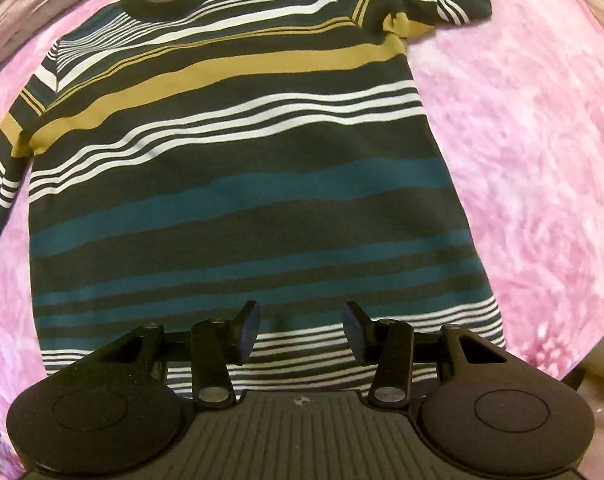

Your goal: Fold large clothes

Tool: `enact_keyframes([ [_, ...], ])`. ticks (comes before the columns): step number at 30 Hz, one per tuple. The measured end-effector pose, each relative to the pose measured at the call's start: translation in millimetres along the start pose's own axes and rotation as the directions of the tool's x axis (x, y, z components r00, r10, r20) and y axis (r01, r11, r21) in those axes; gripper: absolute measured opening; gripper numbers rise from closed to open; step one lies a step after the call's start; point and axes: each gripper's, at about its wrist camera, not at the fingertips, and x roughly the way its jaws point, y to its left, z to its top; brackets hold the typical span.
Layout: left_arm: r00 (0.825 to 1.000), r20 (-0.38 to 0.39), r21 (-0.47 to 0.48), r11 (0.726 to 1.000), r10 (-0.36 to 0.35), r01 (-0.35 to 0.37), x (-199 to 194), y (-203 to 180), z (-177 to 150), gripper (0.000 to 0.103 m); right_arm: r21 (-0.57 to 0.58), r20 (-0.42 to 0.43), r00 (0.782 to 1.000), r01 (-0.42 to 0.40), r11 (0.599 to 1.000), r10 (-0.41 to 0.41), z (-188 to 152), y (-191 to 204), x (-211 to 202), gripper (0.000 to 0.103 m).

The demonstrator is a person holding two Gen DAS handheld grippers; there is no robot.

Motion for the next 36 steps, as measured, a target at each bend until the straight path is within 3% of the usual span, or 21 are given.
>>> enact_keyframes([
  [2,0.999,-0.046,-0.178,0.984,-0.005,-0.003,22,11,8,0.058,-0.023,0.002,1.0,0.012,1.0,-0.012,-4,4,-2,0.043],
  [3,1.0,-0.016,-0.212,0.977,0.015,-0.018,23,11,9,0.041,-0.03,0.005,1.0,0.015,0.999,-0.015,-6,5,-3,0.043],
  [5,0.998,0.061,-0.155,0.988,0.027,-0.017,13,2,10,0.005,-0.03,0.013,1.0,0.016,0.999,-0.016,-11,4,-6,0.043],
  [7,0.984,0.15,-0.055,0.995,0.091,-0.083,-2,-7,13,0.006,-0.016,0.016,1.0,0.02,1.0,-0.02,-13,0,-8,0.043],
  [9,0.958,0.242,0.034,0.986,0.152,-0.164,-15,-12,16,0.007,-0.005,0.024,1.0,0.02,1.0,-0.02,-14,-6,-12,0.043],
  [11,0.923,0.31,0.121,0.954,0.227,-0.275,-17,-13,24,0.008,0.003,0.032,0.999,0.018,1.0,-0.018,-15,-12,-15,0.043],
  [13,0.905,0.31,0.188,0.915,0.29,-0.358,-5,-14,32,0.012,0.011,0.035,0.999,0.009,1.0,-0.009,-15,-20,-14,0.043],
  [14,0.891,0.291,0.191,0.892,0.348,-0.41,2,-14,33,0.012,0.019,0.032,0.999,0.009,1.0,-0.01,-15,-25,-12,0.043],
  [15,0.889,0.258,0.179,0.885,0.379,-0.429,6,-12,37,0.013,0.03,0.027,1.0,0.008,1.0,-0.009,-15,-30,-10,0.043],
  [17,0.888,0.231,0.106,0.897,0.397,-0.429,-6,-8,33,0.016,0.054,0.022,1.0,-0.008,0.998,0.007,-15,-42,-7,0.043],
  [19,0.882,0.254,0.079,0.9,0.397,-0.428,-23,-14,21,0.02,0.06,0.03,0.999,-0.026,0.998,0.024,-11,-57,-5,0.043],
  [23,0.919,0.24,0.134,0.927,0.314,-0.352,-49,-45,-13,0.024,0.091,0.082,0.996,-0.039,0.995,0.032,15,-100,-7,0.043],
  [27,0.954,0.195,0.158,0.953,0.228,-0.26,-66,-99,-53,0.027,0.152,0.179,0.983,-0.079,0.985,0.051,72,-162,-11,0.043],
  [31,0.972,0.176,0.148,0.972,0.157,-0.184,-67,-163,-82,0.03,0.186,0.322,0.94,-0.178,0.966,0.111,149,-229,-20,0.043],
  [36,0.981,0.171,0.171,0.978,0.089,-0.119,-60,-246,-119,0.031,0.171,0.459,0.868,-0.298,0.939,0.192,268,-287,-26,0.043],
])
